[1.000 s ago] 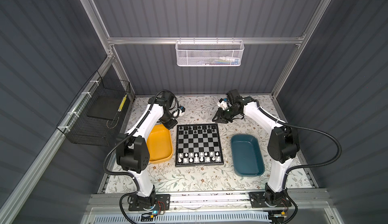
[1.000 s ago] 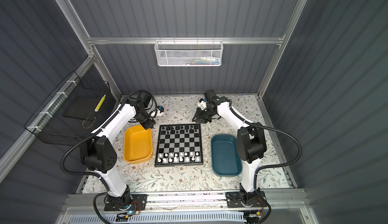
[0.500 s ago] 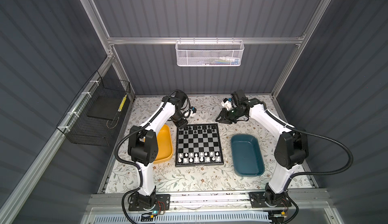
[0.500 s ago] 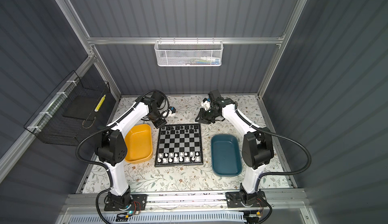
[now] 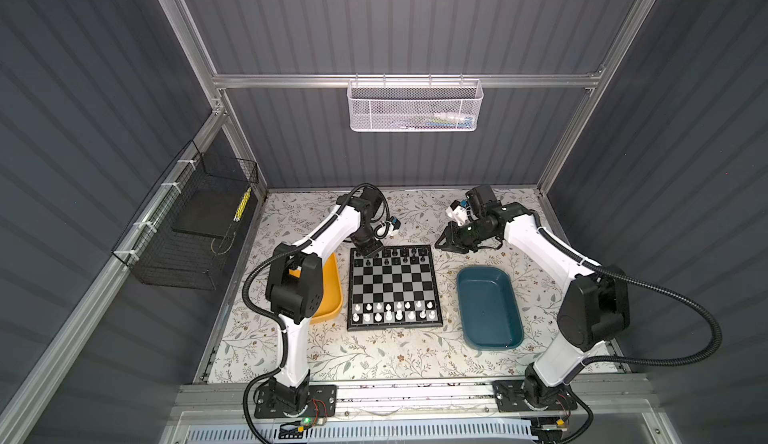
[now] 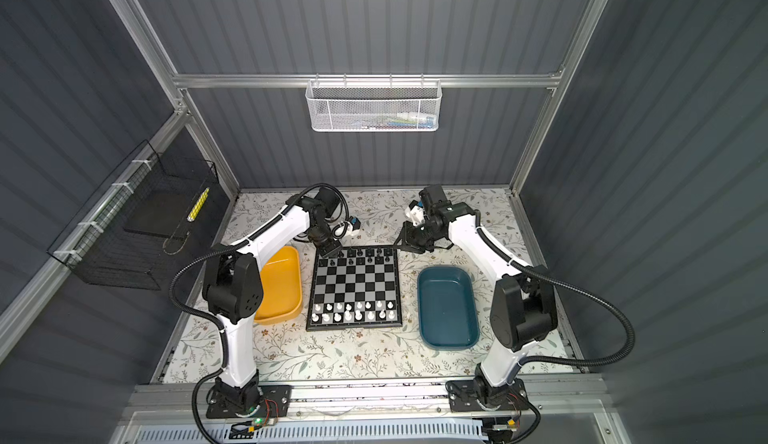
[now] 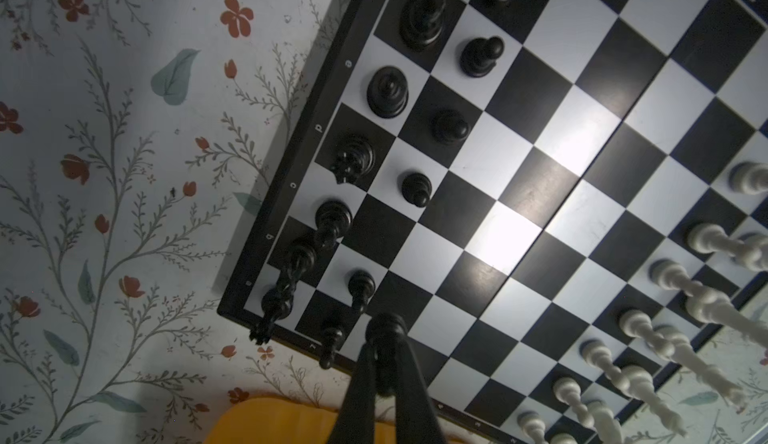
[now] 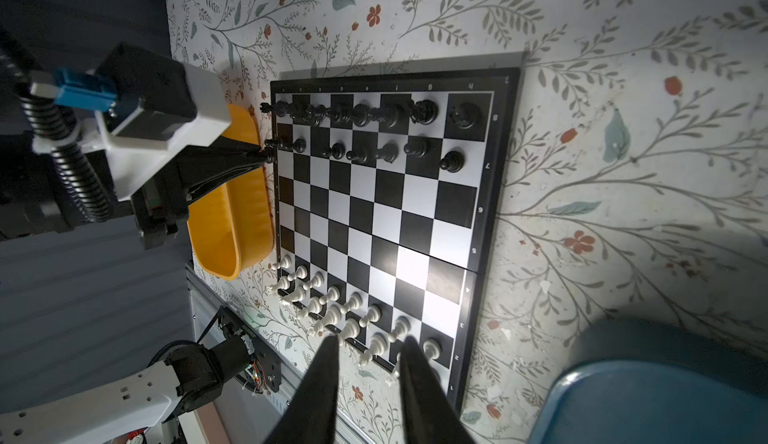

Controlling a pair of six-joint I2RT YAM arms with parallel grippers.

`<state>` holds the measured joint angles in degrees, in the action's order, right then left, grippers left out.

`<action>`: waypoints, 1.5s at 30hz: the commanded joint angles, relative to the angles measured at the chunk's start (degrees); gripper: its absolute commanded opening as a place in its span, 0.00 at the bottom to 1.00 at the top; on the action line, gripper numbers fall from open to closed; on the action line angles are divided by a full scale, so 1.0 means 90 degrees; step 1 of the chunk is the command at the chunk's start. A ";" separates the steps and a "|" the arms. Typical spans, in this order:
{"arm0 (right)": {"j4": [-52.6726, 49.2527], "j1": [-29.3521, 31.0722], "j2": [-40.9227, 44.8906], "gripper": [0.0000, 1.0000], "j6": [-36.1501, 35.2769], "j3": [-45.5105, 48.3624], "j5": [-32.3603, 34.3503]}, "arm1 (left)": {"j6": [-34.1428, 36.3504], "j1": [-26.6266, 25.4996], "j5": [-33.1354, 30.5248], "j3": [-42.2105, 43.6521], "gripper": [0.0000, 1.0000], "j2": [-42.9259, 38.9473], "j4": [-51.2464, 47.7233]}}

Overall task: Set up the chess pieces on the board
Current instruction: 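Carry the black pawn with the left gripper over the board's black rows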

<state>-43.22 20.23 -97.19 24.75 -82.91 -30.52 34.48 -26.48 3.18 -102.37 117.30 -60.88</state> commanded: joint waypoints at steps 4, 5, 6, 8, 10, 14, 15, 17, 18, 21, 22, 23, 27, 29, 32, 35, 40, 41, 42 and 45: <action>0.0035 -0.0070 0.0318 0.29 -0.0125 0.0327 0.0103 | -0.0202 -0.0075 0.0045 0.0160 0.05 0.0169 0.0188; 0.0037 -0.0077 0.0346 0.29 -0.0123 0.0367 0.0105 | -0.0228 -0.0085 0.0056 0.0162 0.05 0.0189 0.0195; 0.0048 -0.0080 0.0369 0.29 -0.0129 0.0395 0.0100 | -0.0255 -0.0089 0.0074 0.0177 0.05 0.0207 0.0219; 0.0069 -0.0089 0.0407 0.29 -0.0138 0.0447 0.0110 | -0.0279 -0.0128 0.0078 0.0219 0.05 0.0228 0.0260; 0.0079 -0.0098 0.0433 0.29 -0.0134 0.0489 0.0101 | -0.0307 -0.0158 0.0050 0.0238 0.05 0.0266 0.0270; 0.0144 -0.0099 0.0471 0.29 -0.0114 0.0568 0.0081 | -0.0366 -0.0207 0.0019 0.0318 0.05 0.0298 0.0272; 0.0156 -0.0099 0.0468 0.29 -0.0114 0.0580 0.0066 | -0.0378 -0.0212 0.0012 0.0325 0.05 0.0314 0.0271; 0.0171 -0.0100 0.0474 0.29 -0.0114 0.0598 0.0069 | -0.0432 -0.0222 -0.0030 0.0379 0.05 0.0317 0.0486; 0.0188 -0.0105 0.0476 0.29 -0.0114 0.0609 0.0071 | -0.0455 -0.0231 -0.0052 0.0410 0.05 0.0336 0.0516; 0.0194 -0.0109 0.0486 0.29 -0.0131 0.0607 0.0081 | -0.0521 -0.0239 -0.0070 0.0489 0.05 0.0361 0.0575; 0.0197 -0.0110 0.0484 0.29 -0.0133 0.0609 0.0081 | -0.0531 -0.0244 -0.0075 0.0509 0.05 0.0373 0.0605; 0.0202 -0.0109 0.0476 0.29 -0.0133 0.0602 0.0074 | -0.0531 -0.0260 -0.0096 0.0524 0.05 0.0369 0.0635; 0.0205 -0.0109 0.0472 0.29 -0.0138 0.0612 0.0059 | -0.0555 -0.0280 -0.0167 0.0508 0.05 0.0433 0.0685; 0.0216 -0.0109 0.0476 0.29 -0.0124 0.0628 0.0052 | -0.0568 -0.0280 -0.0182 0.0500 0.05 0.0454 0.0700; 0.0236 -0.0112 0.0486 0.29 -0.0131 0.0643 0.0054 | -0.0589 -0.0300 -0.0240 0.0507 0.05 0.0478 0.0753; 0.0204 -0.0116 0.0501 0.29 -0.0142 0.0647 0.0062 | -0.0640 -0.0319 -0.0338 0.0522 0.05 0.0502 0.0814; 0.0203 -0.0121 0.0507 0.29 -0.0136 0.0656 0.0061 | -0.0664 -0.0327 -0.0365 0.0515 0.05 0.0539 0.0867; 0.0211 -0.0119 0.0506 0.29 -0.0134 0.0653 0.0062 | -0.0664 -0.0326 -0.0363 0.0515 0.05 0.0556 0.0866; 0.0213 -0.0119 0.0510 0.29 -0.0133 0.0673 0.0061 | -0.0678 -0.0327 -0.0372 0.0524 0.05 0.0567 0.0875; 0.0204 -0.0119 0.0525 0.29 -0.0133 0.0670 0.0070 | -0.0696 -0.0337 -0.0381 0.0546 0.05 0.0571 0.0908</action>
<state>-41.19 19.42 -94.04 24.34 -77.56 -29.98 29.26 -28.95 -0.05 -97.89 121.14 -52.64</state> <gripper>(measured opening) 0.292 0.102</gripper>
